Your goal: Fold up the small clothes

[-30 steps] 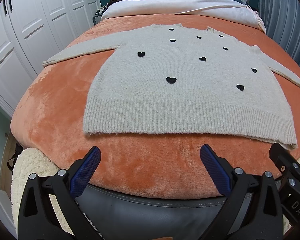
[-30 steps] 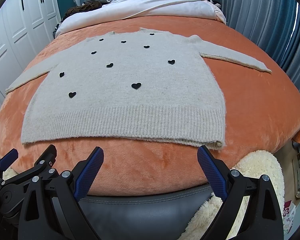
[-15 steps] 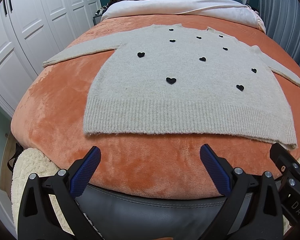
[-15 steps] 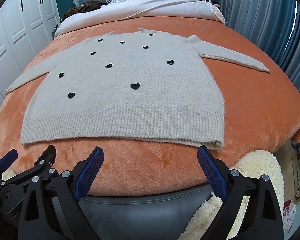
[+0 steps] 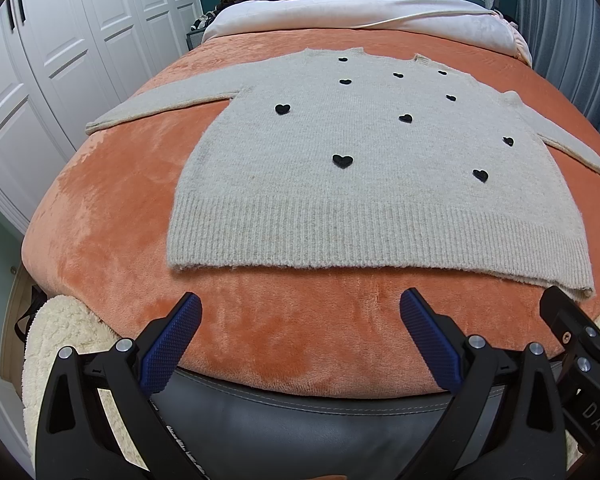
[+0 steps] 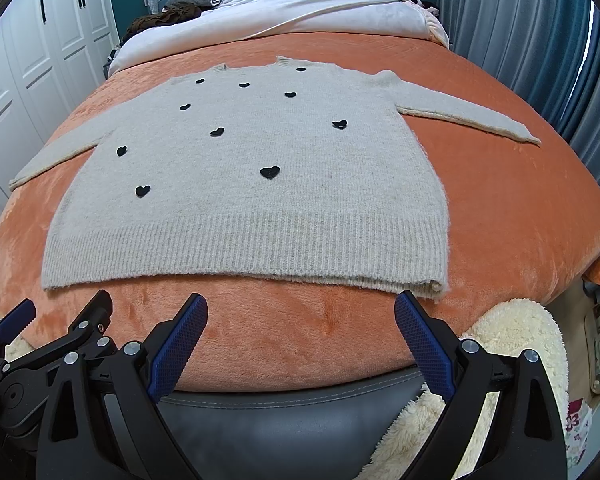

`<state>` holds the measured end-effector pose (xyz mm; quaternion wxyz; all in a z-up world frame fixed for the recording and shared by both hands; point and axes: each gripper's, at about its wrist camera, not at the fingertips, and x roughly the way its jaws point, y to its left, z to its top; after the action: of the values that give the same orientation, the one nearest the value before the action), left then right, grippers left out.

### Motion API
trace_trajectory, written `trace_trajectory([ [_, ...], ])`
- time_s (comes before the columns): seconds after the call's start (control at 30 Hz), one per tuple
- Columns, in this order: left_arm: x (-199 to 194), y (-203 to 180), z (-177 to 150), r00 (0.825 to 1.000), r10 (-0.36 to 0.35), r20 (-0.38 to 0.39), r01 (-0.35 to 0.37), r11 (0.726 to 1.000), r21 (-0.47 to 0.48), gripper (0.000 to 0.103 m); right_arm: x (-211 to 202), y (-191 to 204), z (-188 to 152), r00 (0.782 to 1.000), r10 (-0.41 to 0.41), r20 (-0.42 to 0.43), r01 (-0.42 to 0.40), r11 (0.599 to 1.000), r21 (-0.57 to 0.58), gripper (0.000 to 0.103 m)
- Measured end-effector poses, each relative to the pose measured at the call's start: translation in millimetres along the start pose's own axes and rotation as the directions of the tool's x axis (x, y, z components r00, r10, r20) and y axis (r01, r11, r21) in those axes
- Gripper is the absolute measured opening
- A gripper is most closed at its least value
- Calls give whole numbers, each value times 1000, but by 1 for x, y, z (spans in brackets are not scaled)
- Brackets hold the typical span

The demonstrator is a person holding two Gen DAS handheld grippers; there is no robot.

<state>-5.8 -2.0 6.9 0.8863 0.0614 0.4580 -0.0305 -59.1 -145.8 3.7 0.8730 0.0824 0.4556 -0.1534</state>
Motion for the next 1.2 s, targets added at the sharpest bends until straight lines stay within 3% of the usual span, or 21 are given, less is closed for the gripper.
trace_trajectory([
  [1.03, 0, 3, -1, 1000, -1, -8, 1, 1000, -2, 97, 2, -2, -1, 1000, 1, -7, -1, 1000, 7, 93],
  [1.2, 5, 12, 5, 999, -39, -8, 39, 999, -26, 97, 8, -9, 6, 999, 46, 2, -46, 999, -2, 93],
])
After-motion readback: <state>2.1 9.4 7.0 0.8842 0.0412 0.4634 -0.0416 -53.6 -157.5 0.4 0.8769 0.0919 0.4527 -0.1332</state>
